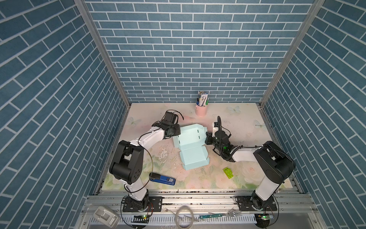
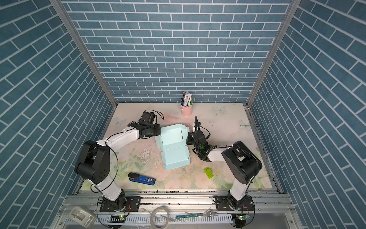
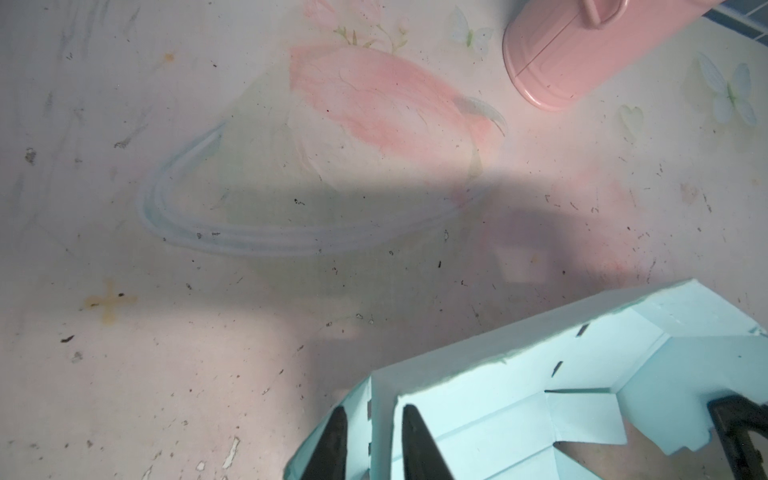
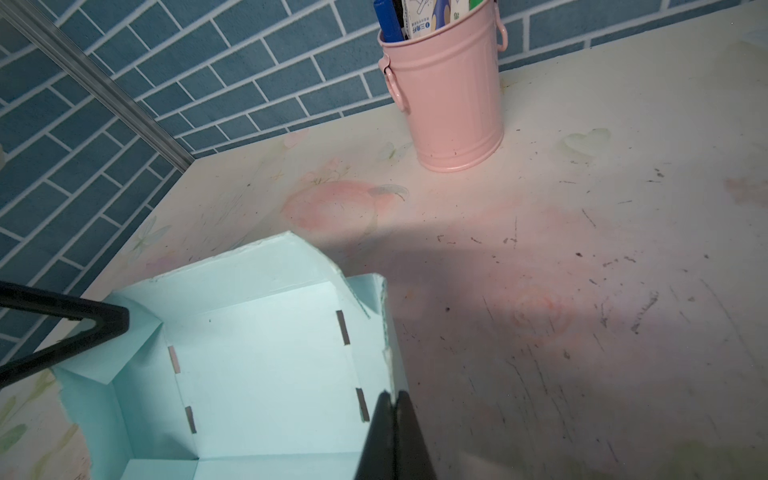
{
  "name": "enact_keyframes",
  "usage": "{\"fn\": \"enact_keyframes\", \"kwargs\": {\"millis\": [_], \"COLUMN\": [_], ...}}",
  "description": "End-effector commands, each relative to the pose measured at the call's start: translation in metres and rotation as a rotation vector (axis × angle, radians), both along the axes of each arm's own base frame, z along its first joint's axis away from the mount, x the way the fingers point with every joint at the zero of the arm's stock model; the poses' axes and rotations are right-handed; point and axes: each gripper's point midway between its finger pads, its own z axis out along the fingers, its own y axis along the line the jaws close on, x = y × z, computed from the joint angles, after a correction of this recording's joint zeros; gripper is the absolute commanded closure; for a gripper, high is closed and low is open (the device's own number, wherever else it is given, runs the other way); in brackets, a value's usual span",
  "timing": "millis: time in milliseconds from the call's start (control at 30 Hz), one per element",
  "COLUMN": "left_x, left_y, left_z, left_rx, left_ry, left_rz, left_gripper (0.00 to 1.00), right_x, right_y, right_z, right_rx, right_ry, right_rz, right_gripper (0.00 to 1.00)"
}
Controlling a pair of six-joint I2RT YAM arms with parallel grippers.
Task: Fold the paper box
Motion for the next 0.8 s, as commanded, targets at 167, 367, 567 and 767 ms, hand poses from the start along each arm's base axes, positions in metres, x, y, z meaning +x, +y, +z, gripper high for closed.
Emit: {"fn": "enact_keyframes", "kwargs": {"millis": [167,367,567,767], "left_x": [0.006,0.010,0.011,0.011], "left_y": [-0.008,-0.010,-0.012,-0.016], "left_z": [0.012,0.011,0.008,0.014], "left_rx": [0.019,0.032,0.040,0.057], "left_ry": [-0.026,-0.033,-0.050,-0.094], "left_rz": [0.029,0.012,-0.021,-0.056], "left_gripper": [0.89,0.97,1.00,1.00], "right_x": [0.005,0.003,-0.002,-0.012], "right_y": [0.001,-0.001,-0.005,-0.010], "right_z": [0.005,0.009,0.019,0.059], "right_rx": [0.011,-0.002,-0.056,-0.131], "right_ry": [-0.023,-0.041,-0.082,-0.182], "right_rz": [-0.045,-0.041,-0.011,0.083], "right_gripper": [1.00,1.00,1.00,0.59]}}
